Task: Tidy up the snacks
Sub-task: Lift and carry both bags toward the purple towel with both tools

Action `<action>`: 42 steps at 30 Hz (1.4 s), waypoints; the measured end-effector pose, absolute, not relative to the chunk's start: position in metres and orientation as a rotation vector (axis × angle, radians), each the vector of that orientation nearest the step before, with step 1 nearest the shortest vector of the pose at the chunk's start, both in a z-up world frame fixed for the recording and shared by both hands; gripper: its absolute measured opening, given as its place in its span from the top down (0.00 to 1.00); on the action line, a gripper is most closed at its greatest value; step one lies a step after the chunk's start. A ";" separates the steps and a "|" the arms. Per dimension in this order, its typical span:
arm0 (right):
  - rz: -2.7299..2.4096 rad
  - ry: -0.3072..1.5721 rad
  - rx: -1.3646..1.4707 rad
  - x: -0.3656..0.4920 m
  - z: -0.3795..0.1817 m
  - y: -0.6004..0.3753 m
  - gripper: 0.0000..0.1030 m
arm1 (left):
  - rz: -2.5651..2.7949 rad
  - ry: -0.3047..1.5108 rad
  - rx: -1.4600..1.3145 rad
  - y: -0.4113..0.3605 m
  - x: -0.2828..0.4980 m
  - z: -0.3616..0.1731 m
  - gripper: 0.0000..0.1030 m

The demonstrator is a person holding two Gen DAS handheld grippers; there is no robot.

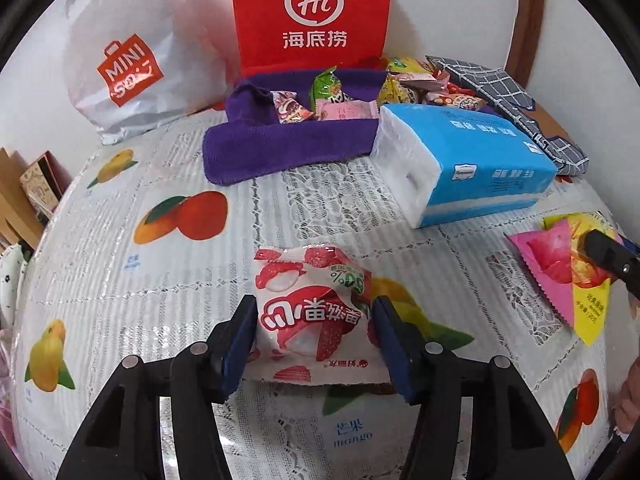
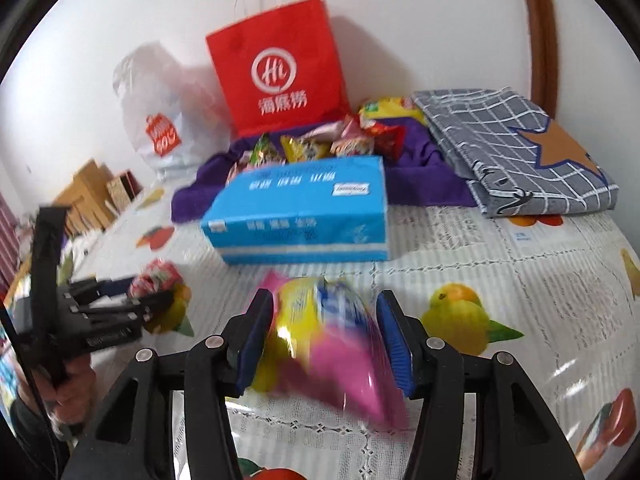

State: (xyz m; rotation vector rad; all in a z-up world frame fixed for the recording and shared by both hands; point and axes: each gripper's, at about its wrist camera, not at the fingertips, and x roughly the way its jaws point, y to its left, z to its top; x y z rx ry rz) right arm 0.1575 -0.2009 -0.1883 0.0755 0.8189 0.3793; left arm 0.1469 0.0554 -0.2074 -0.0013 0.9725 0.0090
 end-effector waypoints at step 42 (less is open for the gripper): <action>0.294 0.935 0.024 0.176 -0.216 -0.188 0.47 | 0.006 0.967 -0.013 0.056 0.146 -0.208 0.48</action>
